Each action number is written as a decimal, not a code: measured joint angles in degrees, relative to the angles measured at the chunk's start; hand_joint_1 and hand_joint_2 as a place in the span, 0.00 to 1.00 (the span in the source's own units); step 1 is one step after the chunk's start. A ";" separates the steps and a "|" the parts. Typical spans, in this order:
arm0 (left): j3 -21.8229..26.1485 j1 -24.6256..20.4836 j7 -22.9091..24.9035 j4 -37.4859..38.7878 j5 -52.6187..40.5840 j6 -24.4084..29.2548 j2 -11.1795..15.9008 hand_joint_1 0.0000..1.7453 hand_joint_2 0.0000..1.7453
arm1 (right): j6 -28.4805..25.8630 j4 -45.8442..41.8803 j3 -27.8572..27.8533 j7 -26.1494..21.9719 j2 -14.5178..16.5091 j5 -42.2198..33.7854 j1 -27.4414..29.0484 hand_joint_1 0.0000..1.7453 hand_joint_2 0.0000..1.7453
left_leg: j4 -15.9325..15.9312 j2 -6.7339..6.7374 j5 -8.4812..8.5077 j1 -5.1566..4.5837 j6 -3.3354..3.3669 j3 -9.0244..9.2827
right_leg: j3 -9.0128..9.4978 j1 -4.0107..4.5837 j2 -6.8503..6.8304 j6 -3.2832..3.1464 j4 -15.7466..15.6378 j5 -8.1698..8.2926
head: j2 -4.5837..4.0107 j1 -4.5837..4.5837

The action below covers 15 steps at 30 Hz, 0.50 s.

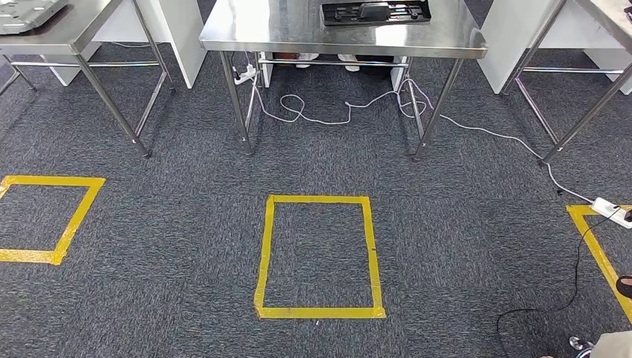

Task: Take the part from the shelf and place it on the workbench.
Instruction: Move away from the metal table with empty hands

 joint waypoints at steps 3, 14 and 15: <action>-0.40 0.03 0.04 0.03 -0.03 0.00 -0.05 0.00 0.00 | -0.20 0.00 -0.01 -0.09 -0.05 0.00 -0.03 0.00 0.00 | -1.02 -0.02 0.93 -0.23 -0.05 -0.14 | -0.30 0.09 -0.07 0.24 -0.79 0.48 | 0.00 0.07; -0.67 0.04 0.09 0.08 -0.02 -0.01 -0.10 0.00 0.00 | -0.32 0.00 -0.02 -0.55 -0.18 0.02 0.02 0.00 0.00 | -1.58 0.00 2.03 -1.33 0.58 -0.78 | -0.82 -0.03 -0.07 1.26 -1.33 1.67 | 0.00 0.36; -0.67 0.04 0.09 0.08 -0.02 -0.01 -0.10 0.00 0.00 | -0.22 0.00 -0.02 -0.57 -0.18 0.06 0.03 0.00 0.00 | -1.56 0.00 2.07 -1.34 0.63 -0.85 | -0.82 -0.06 -0.07 1.32 -1.33 1.71 | 0.00 0.36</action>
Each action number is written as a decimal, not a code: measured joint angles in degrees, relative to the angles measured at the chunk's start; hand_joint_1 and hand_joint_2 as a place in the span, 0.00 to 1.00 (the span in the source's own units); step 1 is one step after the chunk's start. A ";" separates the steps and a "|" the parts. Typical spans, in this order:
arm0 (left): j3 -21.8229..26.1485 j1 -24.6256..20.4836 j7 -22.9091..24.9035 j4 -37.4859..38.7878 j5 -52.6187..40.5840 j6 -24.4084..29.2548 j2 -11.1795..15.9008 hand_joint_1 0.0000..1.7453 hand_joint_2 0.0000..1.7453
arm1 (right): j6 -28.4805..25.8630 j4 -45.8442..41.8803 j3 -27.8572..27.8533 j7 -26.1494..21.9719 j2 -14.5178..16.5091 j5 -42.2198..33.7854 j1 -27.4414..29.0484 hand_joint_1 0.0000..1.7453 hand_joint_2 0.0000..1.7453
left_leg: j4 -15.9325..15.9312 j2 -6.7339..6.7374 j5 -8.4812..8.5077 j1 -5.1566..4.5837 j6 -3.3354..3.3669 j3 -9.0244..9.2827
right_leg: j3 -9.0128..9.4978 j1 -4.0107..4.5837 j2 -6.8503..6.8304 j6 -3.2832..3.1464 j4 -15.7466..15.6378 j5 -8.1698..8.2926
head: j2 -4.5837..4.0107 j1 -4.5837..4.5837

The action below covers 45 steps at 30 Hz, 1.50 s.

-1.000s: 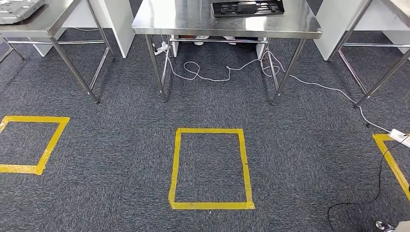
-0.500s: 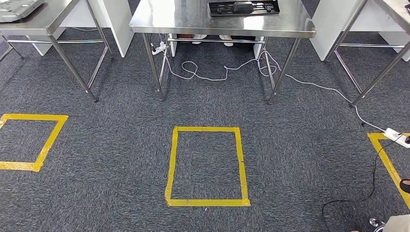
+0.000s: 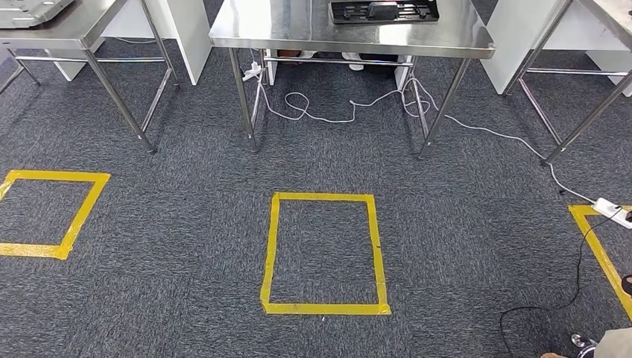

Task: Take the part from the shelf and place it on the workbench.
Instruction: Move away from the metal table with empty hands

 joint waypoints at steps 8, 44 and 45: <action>0.00 0.00 0.05 0.15 0.00 0.01 0.00 0.00 0.00 | 0.59 0.00 0.00 -0.02 -0.02 0.05 -0.01 0.00 0.00 | 0.03 0.00 0.03 0.01 0.04 -0.07 | -0.13 -0.16 0.00 0.04 0.00 0.03 | 0.00 -0.01; 0.00 0.02 0.26 0.37 0.07 -0.13 -0.15 0.00 0.00 | 1.66 0.11 -2.48 -1.08 -0.13 -2.11 0.23 0.00 0.00 | 0.74 4.49 0.97 1.79 -1.03 -1.66 | 0.97 -2.61 -2.91 3.57 1.78 -3.14 | 0.00 0.45; 0.00 0.00 0.26 0.38 0.07 -0.15 -0.14 0.00 0.00 | 1.70 0.11 -2.49 -1.11 -0.09 -2.13 0.15 0.00 0.00 | 0.90 4.86 0.83 1.73 -1.49 -1.58 | 1.28 -2.43 -3.09 3.06 0.91 -2.99 | 0.00 0.39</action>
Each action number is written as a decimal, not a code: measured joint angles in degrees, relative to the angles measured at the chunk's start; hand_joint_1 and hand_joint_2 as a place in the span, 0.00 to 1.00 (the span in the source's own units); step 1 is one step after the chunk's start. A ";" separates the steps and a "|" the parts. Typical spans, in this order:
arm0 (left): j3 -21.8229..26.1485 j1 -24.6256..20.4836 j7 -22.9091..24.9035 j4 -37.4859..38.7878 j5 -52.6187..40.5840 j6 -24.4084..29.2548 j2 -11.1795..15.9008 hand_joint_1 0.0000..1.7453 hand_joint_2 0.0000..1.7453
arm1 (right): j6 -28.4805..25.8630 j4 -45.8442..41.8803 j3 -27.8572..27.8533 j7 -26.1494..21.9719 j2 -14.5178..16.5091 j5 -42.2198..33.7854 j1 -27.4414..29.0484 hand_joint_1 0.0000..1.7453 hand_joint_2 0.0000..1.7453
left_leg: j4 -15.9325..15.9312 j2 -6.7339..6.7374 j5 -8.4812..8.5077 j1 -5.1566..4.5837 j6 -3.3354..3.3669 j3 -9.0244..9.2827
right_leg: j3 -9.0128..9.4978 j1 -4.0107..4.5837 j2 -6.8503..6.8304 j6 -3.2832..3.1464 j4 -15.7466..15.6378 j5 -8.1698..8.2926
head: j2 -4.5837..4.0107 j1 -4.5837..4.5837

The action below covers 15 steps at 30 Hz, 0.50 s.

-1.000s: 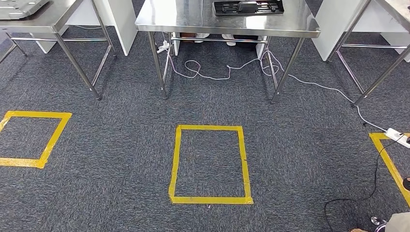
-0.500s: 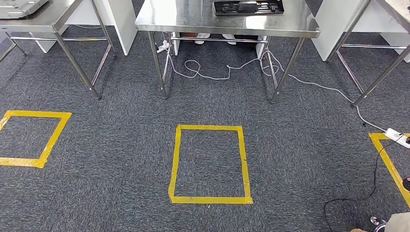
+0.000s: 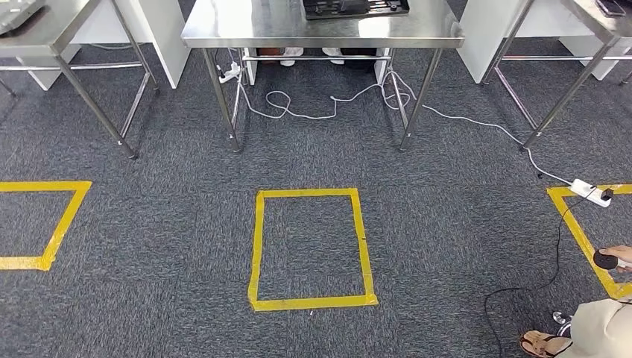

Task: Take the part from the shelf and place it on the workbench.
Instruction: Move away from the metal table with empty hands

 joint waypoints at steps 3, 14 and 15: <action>0.00 -0.08 0.02 0.02 0.00 0.00 -0.10 0.00 0.00 | 0.01 0.02 -0.05 -0.05 -0.12 -0.01 0.10 0.00 0.00 | 0.22 0.38 -0.33 0.52 -1.11 0.26 | -0.25 0.24 1.58 -1.79 0.18 0.39 | 0.00 -0.25; -0.01 0.12 0.06 0.03 -0.28 -0.08 0.01 0.00 0.00 | -0.07 0.07 -0.35 0.26 0.26 -0.26 0.10 0.00 0.00 | 3.23 -8.74 -2.79 0.61 0.74 0.68 | -0.88 1.67 8.40 -3.69 0.29 1.80 | 0.00 -0.38; -0.02 0.11 0.07 0.04 -0.37 -0.09 0.05 0.00 0.00 | -0.08 0.07 -0.35 0.26 0.36 -0.27 0.02 0.00 0.00 | 1.27 -9.77 -2.34 0.46 1.08 1.65 | -1.05 1.59 8.96 -3.46 0.34 1.93 | 0.00 -0.35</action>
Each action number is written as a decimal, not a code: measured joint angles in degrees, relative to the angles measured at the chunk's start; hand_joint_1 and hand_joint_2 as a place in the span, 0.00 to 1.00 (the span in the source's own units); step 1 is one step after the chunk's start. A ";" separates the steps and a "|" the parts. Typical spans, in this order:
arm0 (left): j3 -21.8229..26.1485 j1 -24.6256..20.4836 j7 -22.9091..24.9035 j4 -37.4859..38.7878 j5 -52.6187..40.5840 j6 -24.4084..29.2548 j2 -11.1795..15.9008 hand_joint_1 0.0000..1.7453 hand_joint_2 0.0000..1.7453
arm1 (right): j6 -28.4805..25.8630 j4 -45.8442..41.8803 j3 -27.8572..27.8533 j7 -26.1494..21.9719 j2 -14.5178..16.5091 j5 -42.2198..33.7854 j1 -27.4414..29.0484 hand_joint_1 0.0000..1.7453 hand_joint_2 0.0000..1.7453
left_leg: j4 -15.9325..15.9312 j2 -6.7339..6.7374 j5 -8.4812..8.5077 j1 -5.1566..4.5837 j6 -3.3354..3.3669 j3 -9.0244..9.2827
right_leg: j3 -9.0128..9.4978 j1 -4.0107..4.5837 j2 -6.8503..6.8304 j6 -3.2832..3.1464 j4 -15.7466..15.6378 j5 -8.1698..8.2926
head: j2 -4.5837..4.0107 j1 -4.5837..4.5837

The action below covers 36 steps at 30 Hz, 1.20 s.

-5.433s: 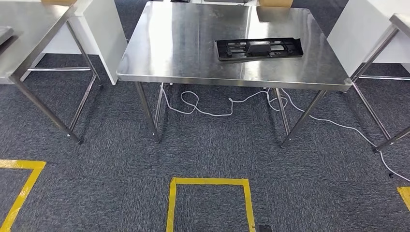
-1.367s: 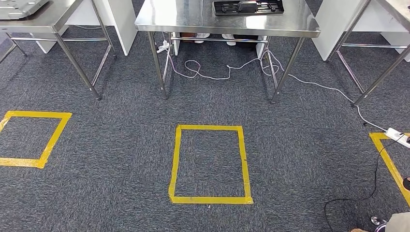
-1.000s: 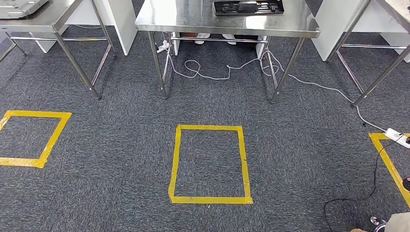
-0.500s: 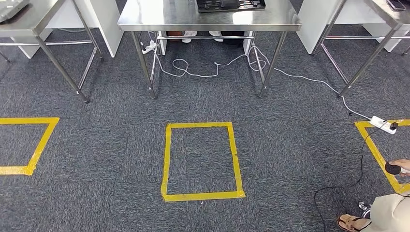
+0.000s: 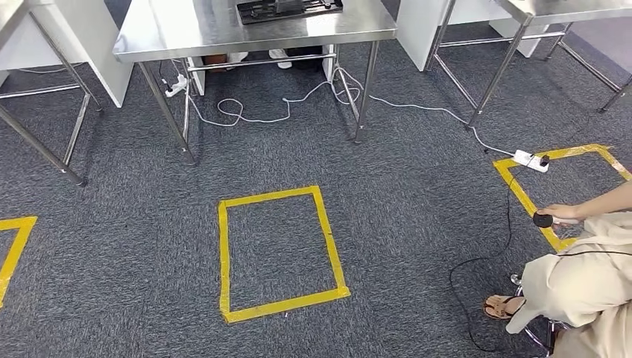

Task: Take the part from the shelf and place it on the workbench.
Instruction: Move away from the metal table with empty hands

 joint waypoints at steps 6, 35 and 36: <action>-0.05 -0.11 0.08 0.02 -0.18 -0.01 -0.14 0.00 0.00 | -0.08 0.00 -0.08 0.00 0.02 -0.03 -0.07 0.00 0.00 | -2.75 3.55 1.49 -0.07 0.70 0.46 | -3.56 0.12 -2.13 0.97 4.22 -2.06 | 0.00 0.24; -0.22 -0.06 0.28 0.13 -0.67 0.07 -0.04 0.00 0.00 | -0.06 0.08 -0.17 1.17 -0.06 0.60 0.11 0.00 0.00 | 0.32 2.49 -0.73 0.37 -0.89 -0.17 | -2.46 -0.98 0.21 2.68 1.66 -0.04 | 0.00 -0.30; -0.22 -0.05 0.28 0.13 -0.68 0.07 -0.06 0.00 0.00 | -0.06 0.09 -0.17 1.24 -0.08 0.60 0.09 0.00 0.00 | 0.09 3.25 -0.50 0.34 -0.36 -0.22 | -3.41 -1.01 -1.33 2.68 3.45 -1.03 | 0.00 -0.12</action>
